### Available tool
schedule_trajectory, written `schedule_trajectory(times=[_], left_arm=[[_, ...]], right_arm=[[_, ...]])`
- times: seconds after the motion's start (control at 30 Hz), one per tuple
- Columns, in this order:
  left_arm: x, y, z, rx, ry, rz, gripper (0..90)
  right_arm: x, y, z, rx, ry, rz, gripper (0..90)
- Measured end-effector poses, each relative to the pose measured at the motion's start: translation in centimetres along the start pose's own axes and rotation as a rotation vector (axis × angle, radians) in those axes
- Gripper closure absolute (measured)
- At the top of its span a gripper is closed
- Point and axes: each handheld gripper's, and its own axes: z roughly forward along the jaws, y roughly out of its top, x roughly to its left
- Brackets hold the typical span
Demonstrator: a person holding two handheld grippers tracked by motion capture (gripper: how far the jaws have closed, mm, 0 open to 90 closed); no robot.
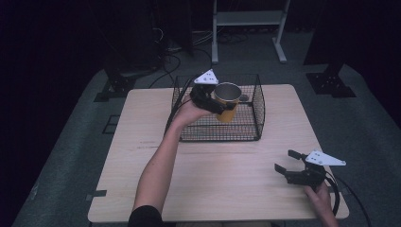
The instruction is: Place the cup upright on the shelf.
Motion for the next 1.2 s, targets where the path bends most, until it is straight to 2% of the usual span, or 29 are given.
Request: schedule_trajectory(times=[0.13, 0.4, 0.67, 0.97, 1.2], left_arm=[[0.8, -0.2, 0.6, -0.014, -0.003, -0.024, 13.2], [2.0, -0.5, 2.3, 0.022, 0.001, -0.039, 13.2], [3.4, -1.9, 3.6, 0.047, 0.006, -0.085, 13.2], [4.3, -2.9, 4.6, 0.073, 0.016, -0.106, 13.2], [4.9, -3.8, 5.3, 0.093, 0.019, -0.138, 13.1]], right_arm=[[0.0, 0.0, 0.0, -0.001, 0.000, 0.002, 12.9], [-0.1, 0.0, -0.1, -0.005, 0.003, 0.004, 12.9], [-0.1, 0.0, -0.1, -0.008, 0.007, 0.004, 12.9], [-0.1, 0.0, -0.1, -0.009, 0.009, 0.006, 13.0], [-0.1, 0.0, -0.1, -0.012, 0.010, 0.008, 12.9]])
